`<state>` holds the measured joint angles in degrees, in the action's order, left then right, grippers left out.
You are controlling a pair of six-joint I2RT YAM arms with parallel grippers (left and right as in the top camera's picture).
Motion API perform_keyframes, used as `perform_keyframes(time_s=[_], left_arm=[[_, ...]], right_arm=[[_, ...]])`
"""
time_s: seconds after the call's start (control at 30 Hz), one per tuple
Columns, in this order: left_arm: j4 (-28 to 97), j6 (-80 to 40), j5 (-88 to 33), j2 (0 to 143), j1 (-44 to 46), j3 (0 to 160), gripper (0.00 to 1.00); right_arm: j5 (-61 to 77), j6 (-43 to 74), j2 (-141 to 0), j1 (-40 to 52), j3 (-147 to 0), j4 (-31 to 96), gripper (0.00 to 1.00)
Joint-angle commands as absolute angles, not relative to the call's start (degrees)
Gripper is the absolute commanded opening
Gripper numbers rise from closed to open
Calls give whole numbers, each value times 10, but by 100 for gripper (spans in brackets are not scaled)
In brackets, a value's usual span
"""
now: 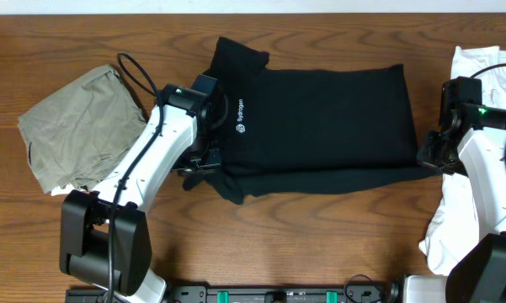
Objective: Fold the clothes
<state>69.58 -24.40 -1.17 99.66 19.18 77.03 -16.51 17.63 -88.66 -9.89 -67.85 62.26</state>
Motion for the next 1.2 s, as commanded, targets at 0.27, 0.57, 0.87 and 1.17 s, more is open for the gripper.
perform_keyframes(time_s=[0.27, 0.57, 0.87, 1.17], left_arm=[[663, -236, 60, 993, 176, 769, 71], [472, -181, -46, 1006, 90, 769, 77], [423, -86, -167, 1077, 82, 769, 38], [418, -86, -173, 1162, 81, 769, 22]], right_arm=[[-180, 189, -885, -105, -677, 612, 1], [-180, 189, -885, -105, -677, 613, 1], [-170, 188, -885, -105, -677, 613, 1], [-170, 188, -885, -105, -677, 615, 1]])
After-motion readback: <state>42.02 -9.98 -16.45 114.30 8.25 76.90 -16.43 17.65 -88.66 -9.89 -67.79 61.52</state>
